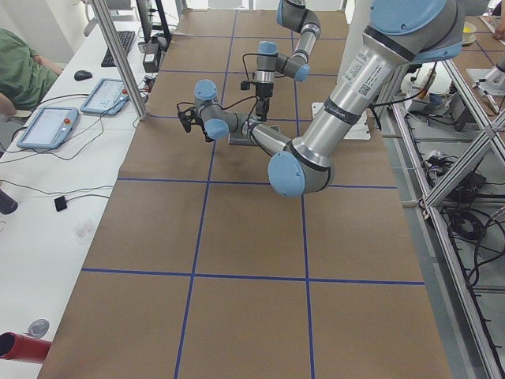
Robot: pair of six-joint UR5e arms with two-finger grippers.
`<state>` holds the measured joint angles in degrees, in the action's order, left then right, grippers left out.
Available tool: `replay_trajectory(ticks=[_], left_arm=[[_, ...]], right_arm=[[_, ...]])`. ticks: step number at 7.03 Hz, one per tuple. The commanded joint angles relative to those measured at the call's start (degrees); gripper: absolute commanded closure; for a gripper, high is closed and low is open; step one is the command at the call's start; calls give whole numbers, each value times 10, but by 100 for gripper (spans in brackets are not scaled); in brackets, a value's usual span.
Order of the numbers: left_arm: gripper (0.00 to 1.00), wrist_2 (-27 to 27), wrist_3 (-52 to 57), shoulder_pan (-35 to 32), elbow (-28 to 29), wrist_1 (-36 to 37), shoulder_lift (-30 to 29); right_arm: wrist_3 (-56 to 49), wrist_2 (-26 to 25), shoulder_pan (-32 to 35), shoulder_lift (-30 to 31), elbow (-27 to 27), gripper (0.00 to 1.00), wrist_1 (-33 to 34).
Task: Fold towel twice with both arms
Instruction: 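Release the strip and raise the right gripper away while the left gripper approaches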
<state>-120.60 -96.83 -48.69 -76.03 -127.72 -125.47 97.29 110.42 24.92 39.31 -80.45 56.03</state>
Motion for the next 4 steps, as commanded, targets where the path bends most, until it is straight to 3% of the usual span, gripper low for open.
replay_trajectory(ticks=[1, 2, 4], left_arm=[[0, -20, 7, -3, -41, -45, 66], [0, -42, -6, -3, -78, -42, 91], [1, -37, -114, 9, -136, -41, 122]], right_arm=[[-19, 113, 95, 42, -44, 0, 32], [-76, 150, 134, 91, -65, 0, 33], [-182, 168, 179, 144, -59, 0, 39]])
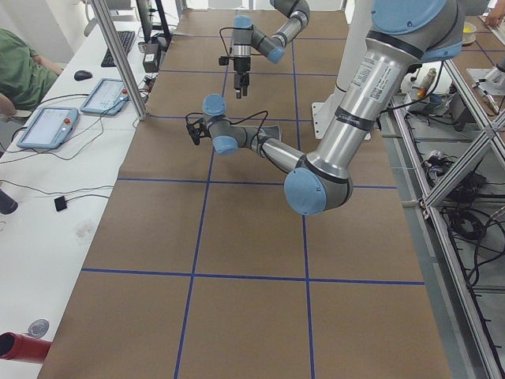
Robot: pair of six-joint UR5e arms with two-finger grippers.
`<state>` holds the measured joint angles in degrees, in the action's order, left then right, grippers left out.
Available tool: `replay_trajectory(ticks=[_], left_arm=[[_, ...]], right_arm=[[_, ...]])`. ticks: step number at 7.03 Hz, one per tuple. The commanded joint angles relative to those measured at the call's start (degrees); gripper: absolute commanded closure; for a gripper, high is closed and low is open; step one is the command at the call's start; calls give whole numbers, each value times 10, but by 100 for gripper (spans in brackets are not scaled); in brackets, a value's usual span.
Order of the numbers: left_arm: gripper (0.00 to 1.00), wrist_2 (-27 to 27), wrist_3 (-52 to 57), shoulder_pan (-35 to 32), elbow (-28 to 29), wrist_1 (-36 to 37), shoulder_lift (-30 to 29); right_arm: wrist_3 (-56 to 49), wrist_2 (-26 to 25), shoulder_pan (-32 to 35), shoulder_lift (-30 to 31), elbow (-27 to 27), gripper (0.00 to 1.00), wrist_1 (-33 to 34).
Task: Fold towel twice with both arms
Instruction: 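Release the strip and raise the right gripper away while the left gripper approaches, then grasp the long strip's side edge with the left gripper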
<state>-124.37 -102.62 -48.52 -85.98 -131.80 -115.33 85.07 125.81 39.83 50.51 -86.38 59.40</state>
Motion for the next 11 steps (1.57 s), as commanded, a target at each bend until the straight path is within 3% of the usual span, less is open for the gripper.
replay_trajectory(ticks=[1, 4, 6, 10, 11], left_arm=[[1, 17, -78, 38, -75, 2, 45], [1, 146, -101, 183, -230, 127, 115], [1, 206, -116, 251, -228, 127, 114], [1, 212, -115, 281, -197, 127, 99], [6, 212, -115, 282, -197, 127, 99]], right_arm=[[-109, 13, 41, 41, 1, 0, 24], [-134, 9, 57, 42, 15, 0, 33], [-133, 9, 55, 39, 17, 0, 31], [-129, 8, 55, 38, 23, 0, 30], [-129, 8, 55, 38, 23, 0, 30]])
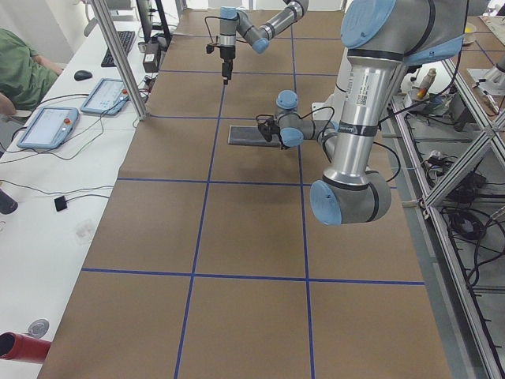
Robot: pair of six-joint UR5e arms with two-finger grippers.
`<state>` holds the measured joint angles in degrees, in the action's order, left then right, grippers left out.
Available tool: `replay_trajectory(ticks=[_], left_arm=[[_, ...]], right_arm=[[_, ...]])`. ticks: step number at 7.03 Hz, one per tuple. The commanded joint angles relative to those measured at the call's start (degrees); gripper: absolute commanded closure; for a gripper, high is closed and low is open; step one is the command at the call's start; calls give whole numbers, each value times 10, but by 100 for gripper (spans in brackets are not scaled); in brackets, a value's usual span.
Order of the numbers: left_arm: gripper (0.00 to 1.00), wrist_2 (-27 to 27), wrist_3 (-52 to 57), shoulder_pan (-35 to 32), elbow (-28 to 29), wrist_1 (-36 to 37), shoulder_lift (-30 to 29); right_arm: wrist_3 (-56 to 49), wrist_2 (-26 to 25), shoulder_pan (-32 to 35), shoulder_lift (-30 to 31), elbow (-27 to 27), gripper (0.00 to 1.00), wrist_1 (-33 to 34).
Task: Fold towel twice with both arms
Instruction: 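Grasp the long strip's side edge with the left gripper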
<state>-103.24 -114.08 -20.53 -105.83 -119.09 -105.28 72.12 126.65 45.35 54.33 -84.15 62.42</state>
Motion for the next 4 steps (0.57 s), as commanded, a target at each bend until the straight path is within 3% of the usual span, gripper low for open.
replay_trajectory(ticks=[1, 4], left_arm=[[14, 7, 1, 7, 2, 0, -4], [24, 19, 3, 18, 9, 0, -6]], right_arm=[[0, 0, 0, 0, 0, 0, 0], [0, 0, 0, 1, 0, 0, 0]])
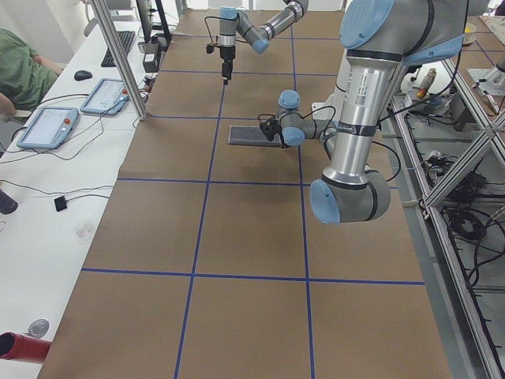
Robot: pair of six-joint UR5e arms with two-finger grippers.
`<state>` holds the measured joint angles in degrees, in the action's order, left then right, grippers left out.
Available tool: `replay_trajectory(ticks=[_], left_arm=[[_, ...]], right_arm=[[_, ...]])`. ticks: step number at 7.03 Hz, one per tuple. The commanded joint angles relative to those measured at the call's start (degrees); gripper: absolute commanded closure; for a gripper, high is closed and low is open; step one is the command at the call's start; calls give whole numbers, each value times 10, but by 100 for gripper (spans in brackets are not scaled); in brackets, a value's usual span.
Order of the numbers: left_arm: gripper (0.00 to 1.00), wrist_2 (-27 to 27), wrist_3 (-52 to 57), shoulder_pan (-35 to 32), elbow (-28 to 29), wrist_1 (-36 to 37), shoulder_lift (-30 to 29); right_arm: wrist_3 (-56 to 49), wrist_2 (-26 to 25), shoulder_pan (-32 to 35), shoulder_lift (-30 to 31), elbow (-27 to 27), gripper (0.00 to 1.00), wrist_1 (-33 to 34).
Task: Fold towel twice with both arms
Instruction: 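Grasp the long strip's side edge with the left gripper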
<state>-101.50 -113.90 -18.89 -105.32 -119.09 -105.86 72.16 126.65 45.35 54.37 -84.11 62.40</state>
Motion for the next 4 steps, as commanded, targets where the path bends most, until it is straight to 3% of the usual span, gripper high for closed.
replay_trajectory(ticks=[1, 3, 4], left_arm=[[27, 2, 1, 2, 9, 0, -7], [37, 2, 3, 2, 15, 0, -11], [51, 1, 3, 2, 15, 0, -11]], right_arm=[[-1, 0, 0, -1, 0, 0, 0], [-2, 0, 0, 0, 2, 0, 0], [-2, 0, 0, -1, 4, 0, -1]])
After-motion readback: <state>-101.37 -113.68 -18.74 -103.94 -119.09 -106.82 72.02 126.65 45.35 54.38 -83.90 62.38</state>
